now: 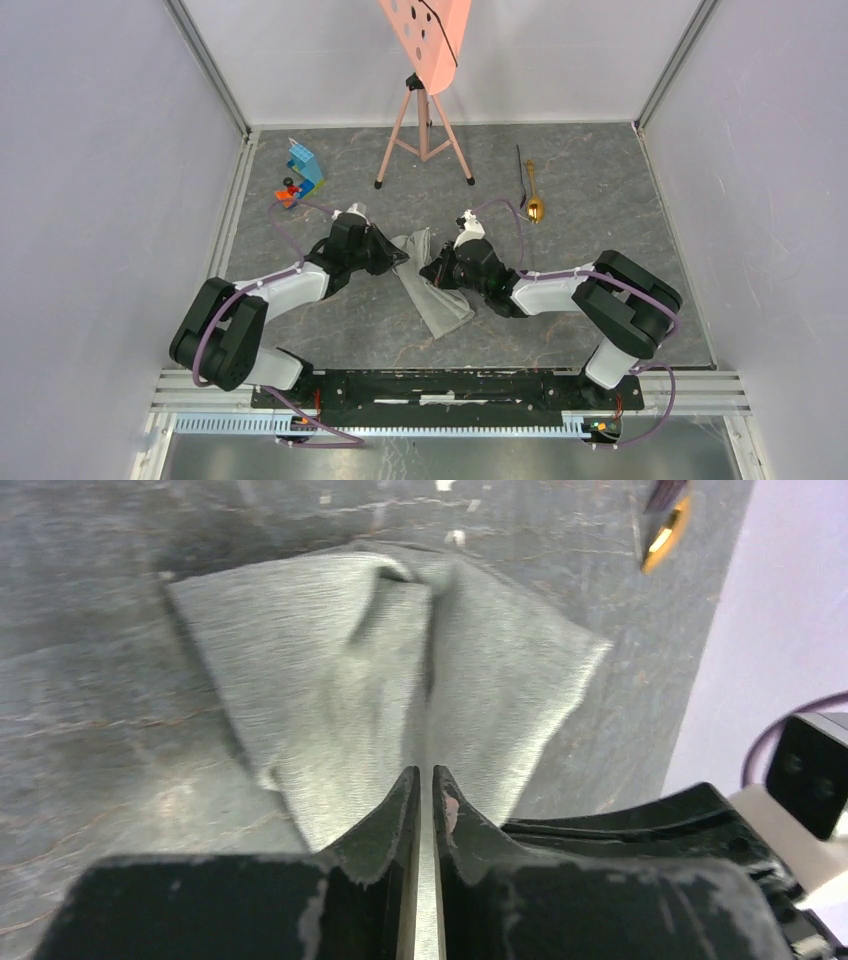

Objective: Fold the napkin into a case and place the utensils inside

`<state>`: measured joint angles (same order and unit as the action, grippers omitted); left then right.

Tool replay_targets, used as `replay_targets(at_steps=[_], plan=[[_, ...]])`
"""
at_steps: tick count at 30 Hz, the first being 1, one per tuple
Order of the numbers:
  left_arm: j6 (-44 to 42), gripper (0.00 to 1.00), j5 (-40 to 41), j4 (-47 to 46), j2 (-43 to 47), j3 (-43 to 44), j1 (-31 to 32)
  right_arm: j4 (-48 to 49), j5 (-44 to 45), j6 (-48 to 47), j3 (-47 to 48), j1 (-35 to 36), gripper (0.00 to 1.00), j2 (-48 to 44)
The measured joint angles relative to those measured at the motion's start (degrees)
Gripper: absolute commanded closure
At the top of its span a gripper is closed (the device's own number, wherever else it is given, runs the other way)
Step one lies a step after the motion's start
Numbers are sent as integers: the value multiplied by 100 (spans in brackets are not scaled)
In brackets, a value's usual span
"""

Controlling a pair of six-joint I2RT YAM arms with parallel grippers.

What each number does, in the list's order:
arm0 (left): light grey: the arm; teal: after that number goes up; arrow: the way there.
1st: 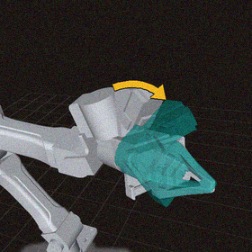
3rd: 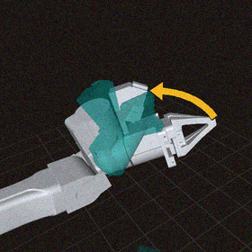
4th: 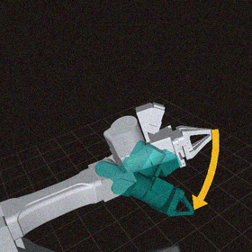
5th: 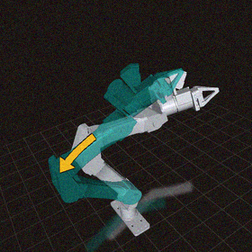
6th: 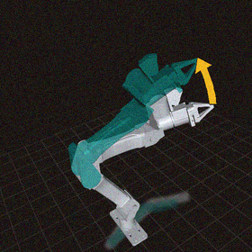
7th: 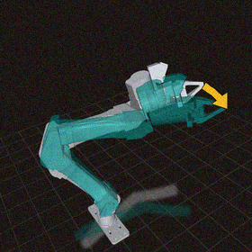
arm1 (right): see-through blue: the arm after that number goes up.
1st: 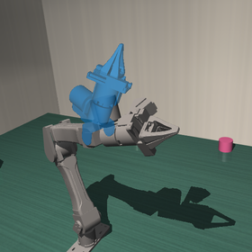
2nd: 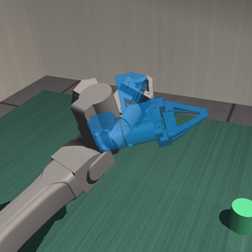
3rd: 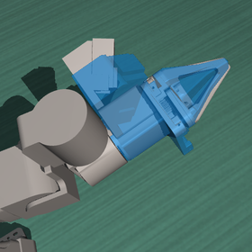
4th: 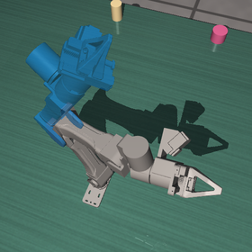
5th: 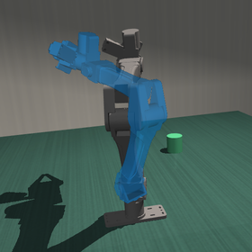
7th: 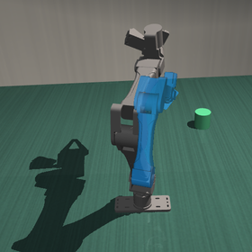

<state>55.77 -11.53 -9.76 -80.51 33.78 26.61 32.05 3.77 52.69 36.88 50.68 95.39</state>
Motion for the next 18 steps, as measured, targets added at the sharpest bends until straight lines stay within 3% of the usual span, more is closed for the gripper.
replay_targets(at_steps=[18], plan=[[-201,92,120,249,-166,-444,-286,-413,837,505,310,417,100,315]])
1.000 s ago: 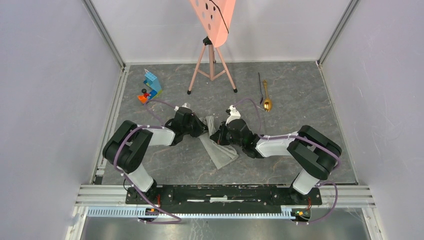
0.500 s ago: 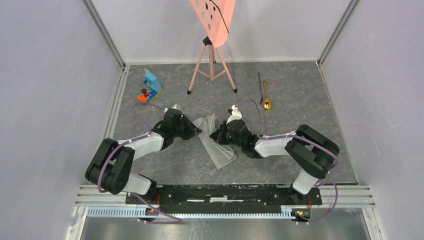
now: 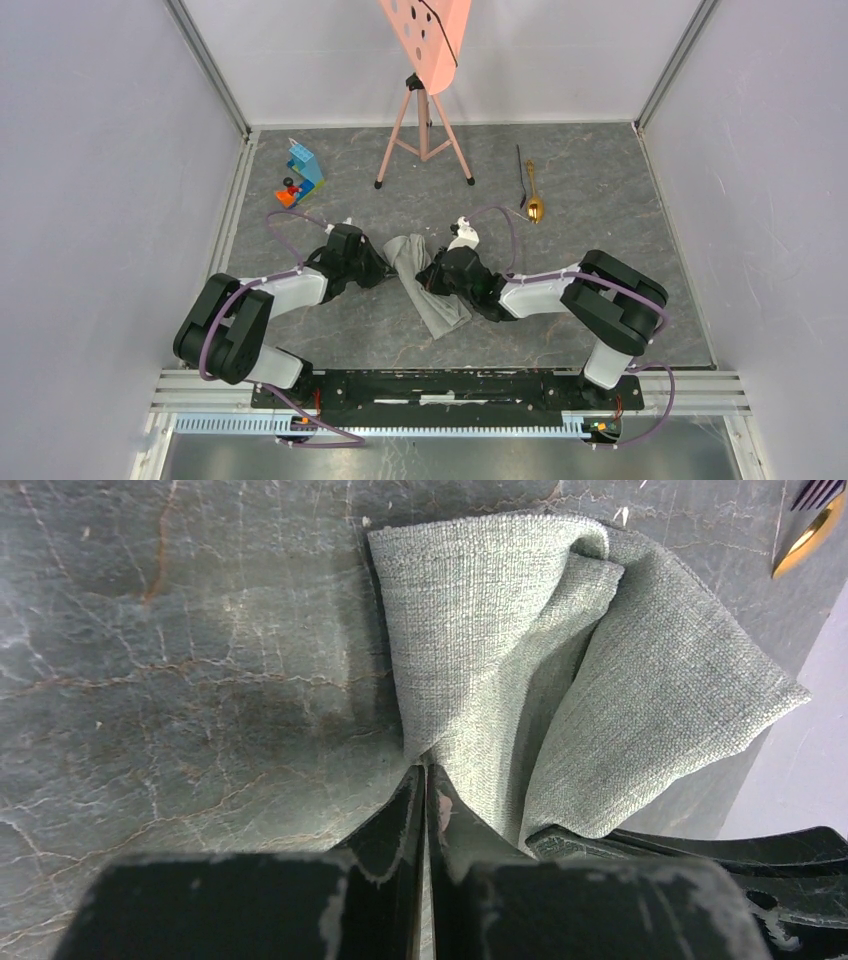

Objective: Fold the napkin into a case and place the utensils inside

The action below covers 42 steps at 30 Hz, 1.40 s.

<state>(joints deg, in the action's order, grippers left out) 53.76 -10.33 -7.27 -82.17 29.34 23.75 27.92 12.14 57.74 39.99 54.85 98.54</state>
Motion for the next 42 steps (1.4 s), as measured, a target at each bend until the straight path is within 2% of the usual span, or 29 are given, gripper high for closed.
replay_targets(at_steps=[15,24,27,29,32,34,35,37,42], plan=[[-339,95,7,-20,-9,-122,-146,-612,470,411,420,212,100,96],[-651,91,20,238,173,-155,-210,-621,494,442,503,264,100,400],[-807,82,28,645,378,-57,-243,-566,494,396,503,280,100,463],[-907,71,4,918,481,105,-282,-540,479,308,503,280,100,472],[-1152,49,-85,1318,588,472,-317,-533,461,94,503,280,100,472],[-1252,39,-192,1497,614,765,-328,-525,455,-24,503,280,100,472],[-1305,28,-234,1526,614,887,-328,-514,448,-76,503,280,100,472],[-1360,23,-334,1631,577,1178,-326,-494,442,-168,503,280,100,472],[-1475,20,-280,2031,-15,2107,-61,-481,442,-306,503,280,100,472]])
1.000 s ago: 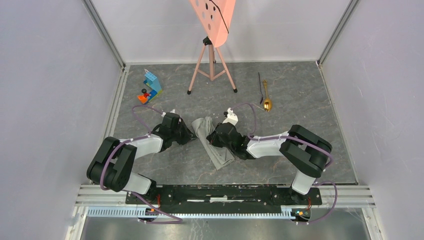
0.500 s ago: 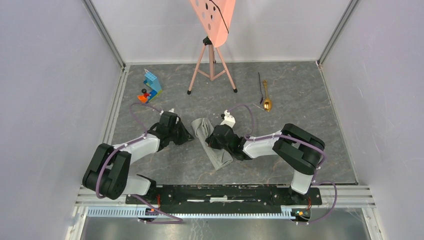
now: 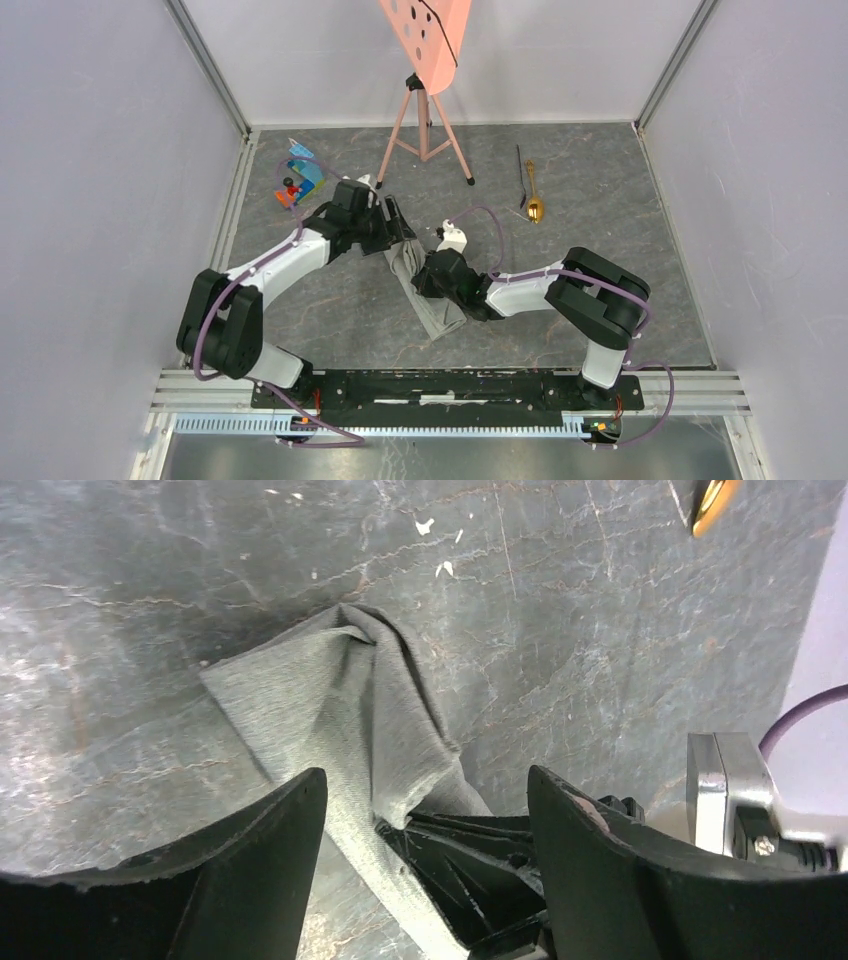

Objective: Fold the napkin into a case and place the utensils inside

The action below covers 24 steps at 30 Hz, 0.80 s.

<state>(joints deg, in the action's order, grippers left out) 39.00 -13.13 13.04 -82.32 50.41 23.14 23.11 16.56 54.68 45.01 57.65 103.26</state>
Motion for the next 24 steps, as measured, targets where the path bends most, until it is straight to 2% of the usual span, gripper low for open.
replay_targets(at_steps=[3,6,9,14,18,24], plan=[[-46,21,199,236,-280,313,280,11,-2,-70,0,0,100,0],[-116,27,409,533,-601,560,474,22,-2,-127,0,0,100,0],[-186,36,573,748,-848,691,522,35,-15,-254,0,0,98,0],[-232,55,785,973,-1003,787,516,31,-90,-588,42,0,89,0],[-271,69,872,1051,-1086,938,518,-48,-162,-1010,184,0,77,0],[-378,73,1027,1137,-1091,970,507,-195,-380,-1762,214,2,52,-188]])
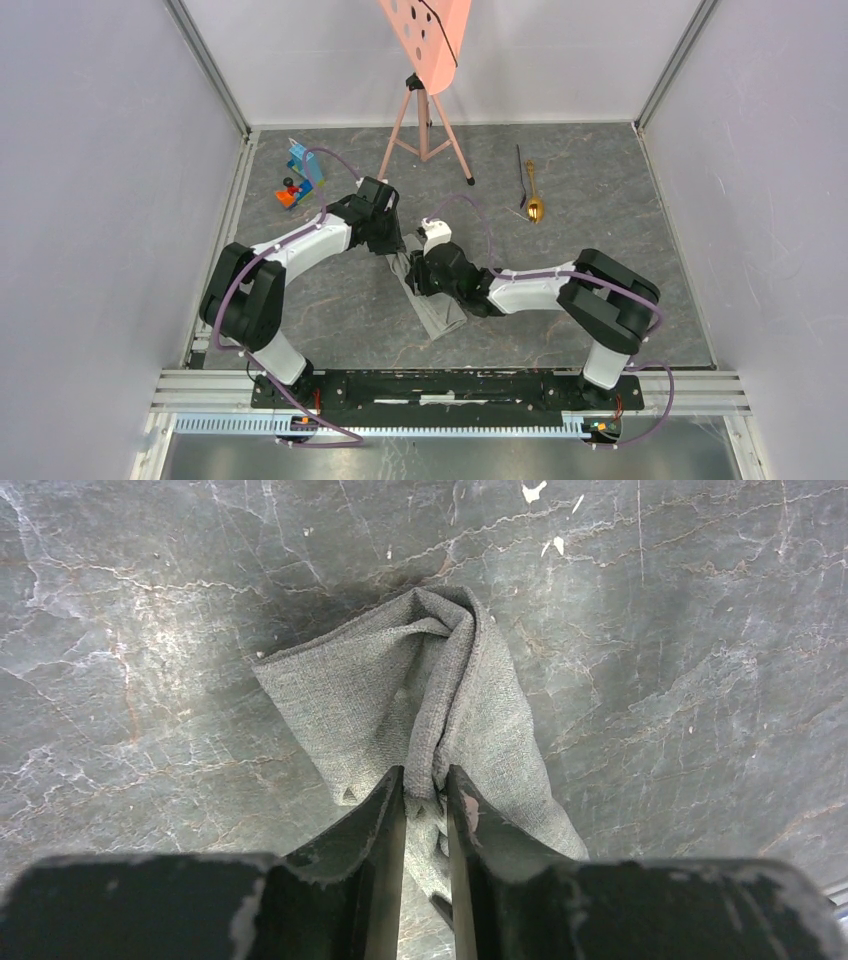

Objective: Fold the napkin into a case and place the utensils inside

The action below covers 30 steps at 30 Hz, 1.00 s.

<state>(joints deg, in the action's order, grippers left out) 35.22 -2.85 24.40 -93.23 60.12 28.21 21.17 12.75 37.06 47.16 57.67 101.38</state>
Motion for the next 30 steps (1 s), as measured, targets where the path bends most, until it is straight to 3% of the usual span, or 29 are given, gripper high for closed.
replay_targets(at_steps=[4,7,17,30], plan=[[-4,74,24,4,0,0,-22,-111,-173,-852,0,7,34,-409],[-4,75,-9,22,0,0,-57,-118,-199,-1539,31,7,33,-678],[-2,75,-378,48,0,0,-238,177,-278,-2835,433,-81,46,-278],[-2,78,-542,79,0,4,-243,533,9,-2940,748,-83,55,282]])
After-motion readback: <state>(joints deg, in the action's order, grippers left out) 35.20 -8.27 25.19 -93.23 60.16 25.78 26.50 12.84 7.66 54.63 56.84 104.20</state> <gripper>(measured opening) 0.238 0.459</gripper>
